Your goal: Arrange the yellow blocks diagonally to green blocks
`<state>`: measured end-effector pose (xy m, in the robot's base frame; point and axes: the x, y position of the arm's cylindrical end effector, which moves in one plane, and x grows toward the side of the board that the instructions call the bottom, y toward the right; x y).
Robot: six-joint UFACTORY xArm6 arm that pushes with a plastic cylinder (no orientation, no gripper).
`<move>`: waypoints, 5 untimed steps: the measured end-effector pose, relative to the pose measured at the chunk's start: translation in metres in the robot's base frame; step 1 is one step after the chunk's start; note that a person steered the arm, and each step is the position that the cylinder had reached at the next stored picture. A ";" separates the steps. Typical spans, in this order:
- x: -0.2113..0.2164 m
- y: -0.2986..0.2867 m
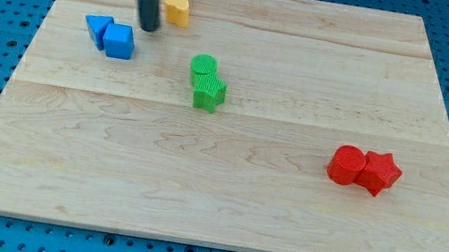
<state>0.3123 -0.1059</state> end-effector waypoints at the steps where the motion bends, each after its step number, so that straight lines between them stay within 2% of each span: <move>1: -0.013 0.008; 2: -0.030 0.008; 3: -0.024 0.009; 5: -0.016 0.088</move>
